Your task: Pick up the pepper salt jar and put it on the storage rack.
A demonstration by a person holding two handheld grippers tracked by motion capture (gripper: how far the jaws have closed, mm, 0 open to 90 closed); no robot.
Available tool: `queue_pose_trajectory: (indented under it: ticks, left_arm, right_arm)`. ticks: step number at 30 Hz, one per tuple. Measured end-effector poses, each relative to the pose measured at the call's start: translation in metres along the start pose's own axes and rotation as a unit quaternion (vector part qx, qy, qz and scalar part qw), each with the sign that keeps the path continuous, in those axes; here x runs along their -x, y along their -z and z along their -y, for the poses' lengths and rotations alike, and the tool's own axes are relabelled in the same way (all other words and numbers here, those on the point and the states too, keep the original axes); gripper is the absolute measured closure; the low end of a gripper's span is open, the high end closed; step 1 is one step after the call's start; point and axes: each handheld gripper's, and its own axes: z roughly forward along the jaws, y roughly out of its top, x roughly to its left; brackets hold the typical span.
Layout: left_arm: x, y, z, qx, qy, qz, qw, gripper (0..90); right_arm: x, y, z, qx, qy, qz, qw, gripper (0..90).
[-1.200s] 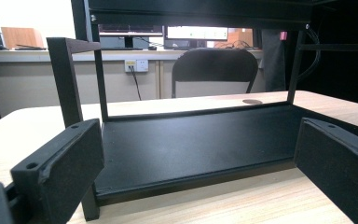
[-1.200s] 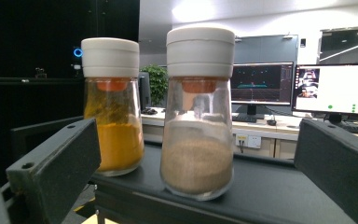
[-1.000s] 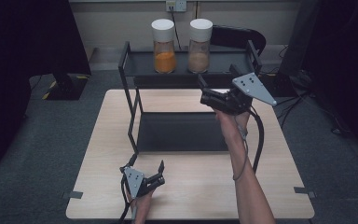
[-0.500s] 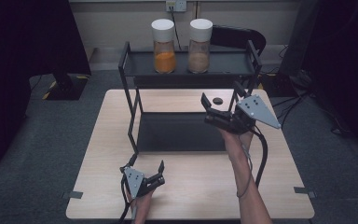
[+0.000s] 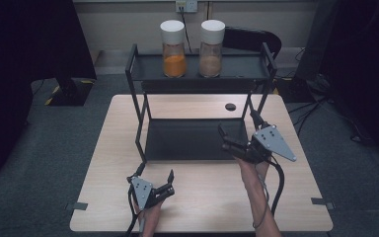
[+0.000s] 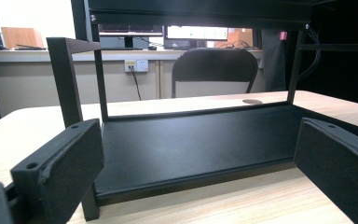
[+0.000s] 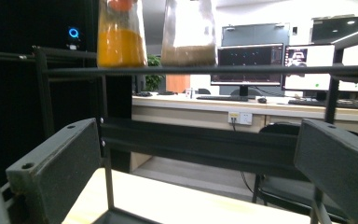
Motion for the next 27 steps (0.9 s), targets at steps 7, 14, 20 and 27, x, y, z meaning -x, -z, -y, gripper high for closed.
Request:
queue_pose_trajectory:
  ticks: [7, 14, 20, 27]
  left_arm:
    - [0.000, 0.000, 0.000, 0.000, 0.000, 0.000, 1.0000, 0.7]
    - [0.000, 0.000, 0.000, 0.000, -0.001, 0.000, 1.0000, 0.7]
    - [0.000, 0.000, 0.000, 0.000, 0.000, 0.000, 1.0000, 0.7]
    - [0.000, 0.000, 0.000, 0.000, 0.000, 0.000, 1.0000, 0.7]
  right_arm:
    - [-0.004, 0.019, 0.016, -0.003, -0.001, 0.016, 0.9999, 0.0]
    - [-0.007, 0.032, 0.034, -0.011, -0.011, 0.026, 0.9995, 0.0]
    - [-0.012, 0.041, 0.050, -0.015, -0.013, 0.034, 0.9992, 0.0]
    - [-0.014, 0.051, 0.065, -0.024, -0.026, 0.048, 0.9982, 0.0]
